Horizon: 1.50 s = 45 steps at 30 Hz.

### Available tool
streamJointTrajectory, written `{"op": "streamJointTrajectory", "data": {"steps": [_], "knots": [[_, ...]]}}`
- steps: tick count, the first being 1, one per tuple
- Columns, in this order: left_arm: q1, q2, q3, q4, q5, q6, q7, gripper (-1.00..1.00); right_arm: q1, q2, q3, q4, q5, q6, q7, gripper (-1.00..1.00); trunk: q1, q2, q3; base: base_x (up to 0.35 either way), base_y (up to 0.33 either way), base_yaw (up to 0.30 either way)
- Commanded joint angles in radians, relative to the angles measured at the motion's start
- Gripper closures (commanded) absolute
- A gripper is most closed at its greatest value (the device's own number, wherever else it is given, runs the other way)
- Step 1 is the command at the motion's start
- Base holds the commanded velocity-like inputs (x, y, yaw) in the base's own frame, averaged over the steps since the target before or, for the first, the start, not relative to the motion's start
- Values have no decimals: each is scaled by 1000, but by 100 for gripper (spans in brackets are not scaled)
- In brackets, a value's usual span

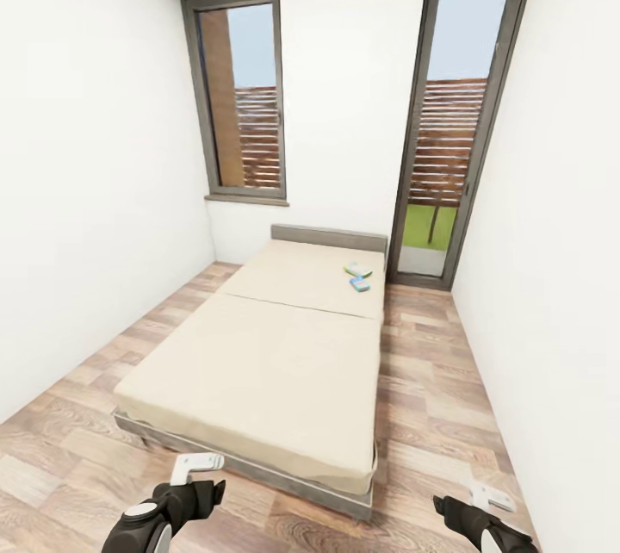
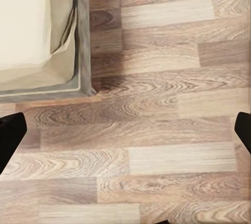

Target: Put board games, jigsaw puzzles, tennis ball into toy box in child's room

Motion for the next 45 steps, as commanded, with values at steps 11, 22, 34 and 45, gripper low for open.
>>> {"op": "streamJointTrajectory", "data": {"steps": [11,22,34,45], "knots": [[0,-1,1,-1,-1,5,4,-100,0,2,-1,-1,-5,3,2,-100,1,-2,-1,60,0,-39],[0,-1,1,-1,-3,5,6,-100,0,12,-1,-1,-2,2,1,-100,1,-2,-1,287,-1,-2],[0,-2,-1,-1,-3,7,6,-100,0,17,0,-1,-1,1,0,-100,1,-2,-1,231,-103,22],[0,-2,-5,-1,-3,8,6,-100,0,27,1,-1,2,1,-1,-100,1,-2,-6,17,-269,233]]}}
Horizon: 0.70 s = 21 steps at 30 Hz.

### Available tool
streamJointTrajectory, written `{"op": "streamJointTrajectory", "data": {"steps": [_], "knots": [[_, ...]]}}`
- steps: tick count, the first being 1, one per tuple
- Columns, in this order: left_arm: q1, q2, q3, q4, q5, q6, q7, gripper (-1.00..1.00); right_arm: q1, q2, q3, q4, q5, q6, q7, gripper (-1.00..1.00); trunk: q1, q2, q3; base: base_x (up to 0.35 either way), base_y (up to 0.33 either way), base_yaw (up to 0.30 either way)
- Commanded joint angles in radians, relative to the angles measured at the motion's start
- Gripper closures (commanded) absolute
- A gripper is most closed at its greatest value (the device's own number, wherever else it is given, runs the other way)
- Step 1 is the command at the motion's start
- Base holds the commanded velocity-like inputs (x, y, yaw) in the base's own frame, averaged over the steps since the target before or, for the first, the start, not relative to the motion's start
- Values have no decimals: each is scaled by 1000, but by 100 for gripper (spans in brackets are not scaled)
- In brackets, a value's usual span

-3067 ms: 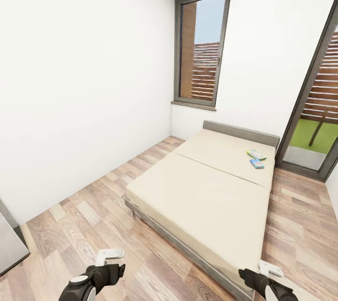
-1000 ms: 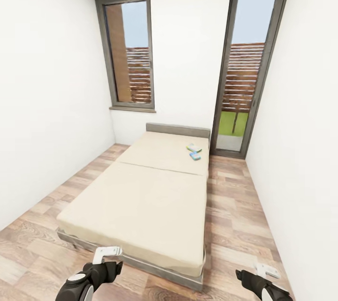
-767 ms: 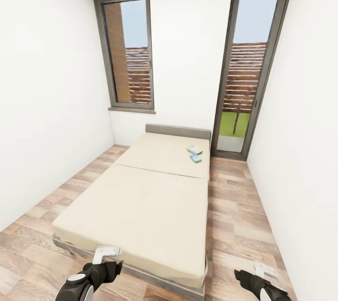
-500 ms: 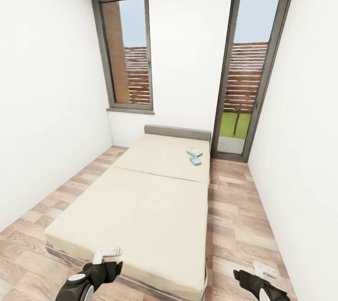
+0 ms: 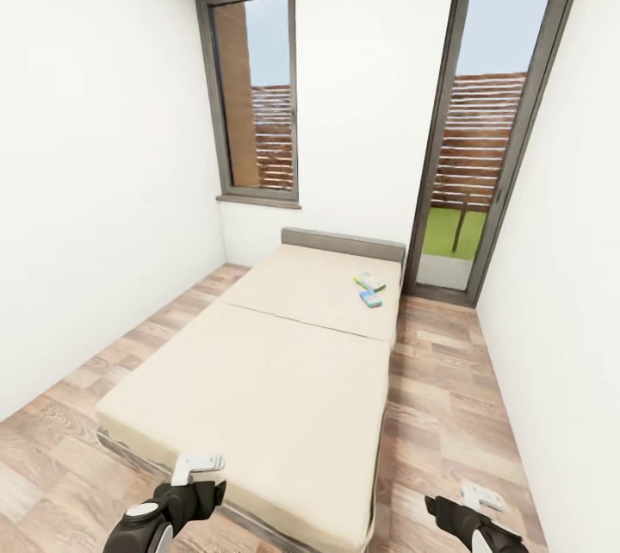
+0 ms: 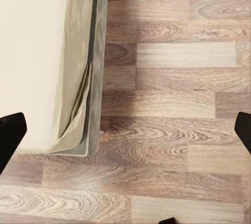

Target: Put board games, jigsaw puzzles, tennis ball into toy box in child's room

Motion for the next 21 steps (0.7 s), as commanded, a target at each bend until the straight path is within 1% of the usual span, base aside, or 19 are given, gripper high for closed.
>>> {"op": "streamJointTrajectory", "data": {"steps": [1,7,21], "knots": [[-1,-1,1,-1,0,5,1,-100,0,1,-1,-2,-8,5,0,-100,1,-2,-3,2,-182,264],[-1,-1,0,-1,0,4,0,-100,0,2,-1,-2,-8,6,0,-100,1,-2,-8,1,-81,262],[-1,-2,-1,-1,0,2,1,-100,0,2,1,-2,-8,7,-1,-100,1,-2,-20,0,-7,247]]}}
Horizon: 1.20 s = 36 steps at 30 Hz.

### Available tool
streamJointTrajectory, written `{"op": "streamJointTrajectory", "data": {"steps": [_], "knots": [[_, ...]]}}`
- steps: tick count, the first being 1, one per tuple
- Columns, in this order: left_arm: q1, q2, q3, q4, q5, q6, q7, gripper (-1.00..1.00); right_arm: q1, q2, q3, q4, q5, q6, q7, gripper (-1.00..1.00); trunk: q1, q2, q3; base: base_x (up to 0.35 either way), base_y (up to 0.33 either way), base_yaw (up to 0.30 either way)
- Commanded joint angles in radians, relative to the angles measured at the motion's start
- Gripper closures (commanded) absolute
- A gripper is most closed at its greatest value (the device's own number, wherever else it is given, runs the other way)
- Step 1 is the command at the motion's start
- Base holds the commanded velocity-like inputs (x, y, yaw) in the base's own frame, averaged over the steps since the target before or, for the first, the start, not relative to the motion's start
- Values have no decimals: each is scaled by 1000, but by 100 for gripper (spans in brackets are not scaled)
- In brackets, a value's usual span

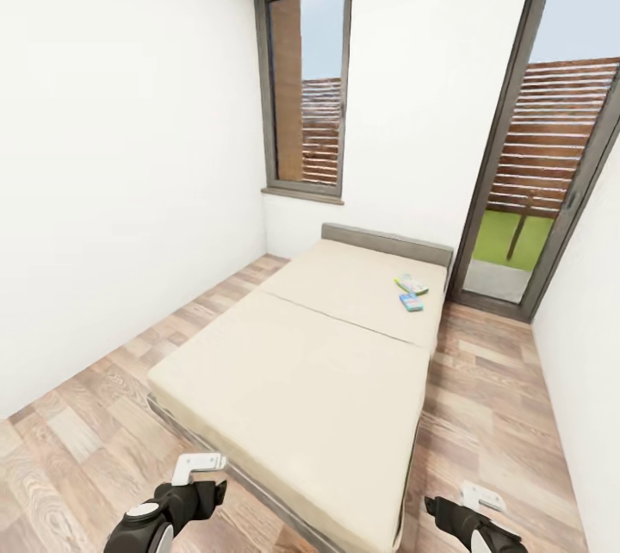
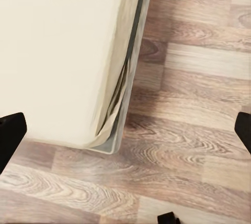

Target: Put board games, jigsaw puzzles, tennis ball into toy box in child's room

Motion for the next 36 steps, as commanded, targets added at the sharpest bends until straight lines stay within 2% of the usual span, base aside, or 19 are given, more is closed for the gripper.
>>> {"op": "streamJointTrajectory", "data": {"steps": [1,12,23,36], "knots": [[-1,-1,1,-1,0,5,2,-100,0,0,-2,-2,-8,6,0,-100,1,-2,-3,0,0,242],[-1,-2,-1,0,0,7,2,-100,0,0,-2,-2,-8,6,0,-100,1,-2,-14,0,-10,241],[-1,-2,-1,1,0,6,2,-100,0,1,-2,-2,-8,6,0,-100,1,-2,-25,0,-164,240],[-1,-3,-2,1,0,5,2,-100,0,1,-2,-2,-8,5,0,-100,1,-2,-38,0,-15,240]]}}
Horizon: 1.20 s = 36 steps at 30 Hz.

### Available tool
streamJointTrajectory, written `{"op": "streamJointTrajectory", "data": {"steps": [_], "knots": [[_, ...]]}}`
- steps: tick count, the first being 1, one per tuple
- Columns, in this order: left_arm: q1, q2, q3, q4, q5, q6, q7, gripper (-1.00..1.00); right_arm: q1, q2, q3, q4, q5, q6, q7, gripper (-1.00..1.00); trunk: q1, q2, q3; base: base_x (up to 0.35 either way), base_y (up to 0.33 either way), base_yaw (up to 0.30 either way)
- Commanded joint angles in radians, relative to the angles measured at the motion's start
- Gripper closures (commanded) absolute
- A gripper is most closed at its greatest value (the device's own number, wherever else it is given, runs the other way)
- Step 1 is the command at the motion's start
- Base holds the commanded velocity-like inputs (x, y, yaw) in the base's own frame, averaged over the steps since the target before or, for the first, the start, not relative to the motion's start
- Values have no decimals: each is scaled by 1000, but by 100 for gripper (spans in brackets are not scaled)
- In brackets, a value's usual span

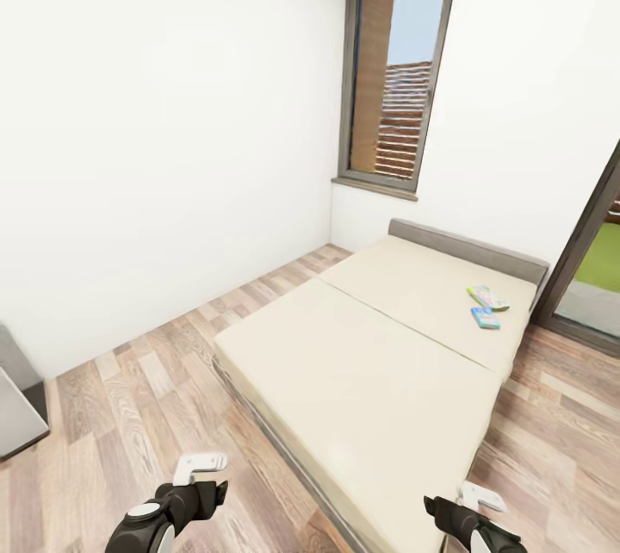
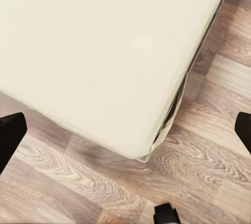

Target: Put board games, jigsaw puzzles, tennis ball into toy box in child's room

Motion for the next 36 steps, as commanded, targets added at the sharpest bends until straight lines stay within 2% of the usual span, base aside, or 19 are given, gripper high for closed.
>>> {"op": "streamJointTrajectory", "data": {"steps": [1,29,31,36], "knots": [[-1,-1,0,-1,0,5,2,-100,0,0,-2,-2,-8,5,0,-100,1,-2,-3,0,-1,240],[-1,-2,0,-1,0,5,2,-100,0,3,1,-3,-8,7,-3,-100,1,-2,-33,0,0,232],[-1,-2,0,-2,0,5,0,-100,0,12,1,-6,-8,10,-4,-100,1,-2,-34,0,0,162],[0,-3,0,-2,0,7,-1,-100,-3,69,31,-28,-7,50,-40,-100,1,-2,-36,0,0,52]]}}
